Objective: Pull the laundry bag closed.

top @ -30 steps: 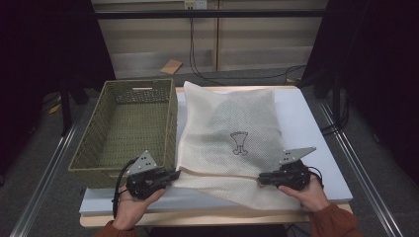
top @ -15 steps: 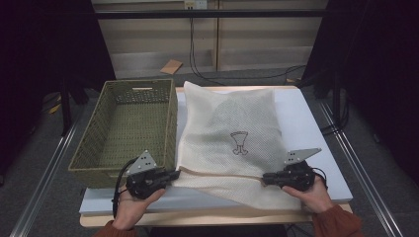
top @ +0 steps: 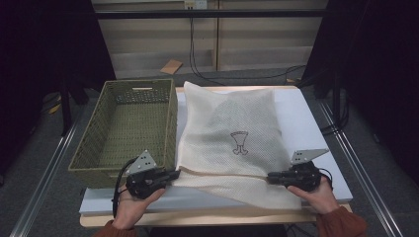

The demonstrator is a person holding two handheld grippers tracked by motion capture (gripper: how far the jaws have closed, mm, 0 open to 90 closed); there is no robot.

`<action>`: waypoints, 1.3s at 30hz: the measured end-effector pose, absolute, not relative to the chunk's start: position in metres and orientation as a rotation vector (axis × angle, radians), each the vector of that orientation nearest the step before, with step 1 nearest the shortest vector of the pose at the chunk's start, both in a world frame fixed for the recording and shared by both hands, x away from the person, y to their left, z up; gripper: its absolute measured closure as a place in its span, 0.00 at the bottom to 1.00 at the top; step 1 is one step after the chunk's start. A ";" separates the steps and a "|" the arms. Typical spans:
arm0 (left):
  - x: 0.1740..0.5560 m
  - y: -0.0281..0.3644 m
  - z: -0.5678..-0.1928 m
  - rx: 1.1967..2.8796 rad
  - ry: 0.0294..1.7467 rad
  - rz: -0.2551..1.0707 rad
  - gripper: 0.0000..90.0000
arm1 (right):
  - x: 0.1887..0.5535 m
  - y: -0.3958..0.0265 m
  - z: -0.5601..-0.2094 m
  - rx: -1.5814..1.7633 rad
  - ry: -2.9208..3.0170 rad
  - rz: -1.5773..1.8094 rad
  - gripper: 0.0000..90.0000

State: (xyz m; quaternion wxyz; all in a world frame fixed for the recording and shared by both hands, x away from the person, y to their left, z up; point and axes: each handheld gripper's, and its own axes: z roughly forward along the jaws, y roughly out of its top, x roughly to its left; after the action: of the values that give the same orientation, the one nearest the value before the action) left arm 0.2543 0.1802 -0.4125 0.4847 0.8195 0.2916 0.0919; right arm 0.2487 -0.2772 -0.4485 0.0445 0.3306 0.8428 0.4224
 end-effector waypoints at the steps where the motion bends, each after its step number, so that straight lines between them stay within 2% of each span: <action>1: 0.254 0.180 -0.413 1.995 0.708 0.225 0.95 | 0.248 -0.277 -0.449 1.015 2.573 1.290 0.92; 39: 0.254 0.183 -0.414 2.005 0.710 0.232 0.95 | 0.240 -0.294 -0.455 1.063 2.551 1.219 0.92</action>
State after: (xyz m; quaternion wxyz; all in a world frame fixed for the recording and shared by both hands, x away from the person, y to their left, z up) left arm 0.2545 0.1827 -0.4136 0.4802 0.8220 0.2910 0.0951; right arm 0.2395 -0.2940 -0.4553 0.0605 0.3513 0.8430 0.4028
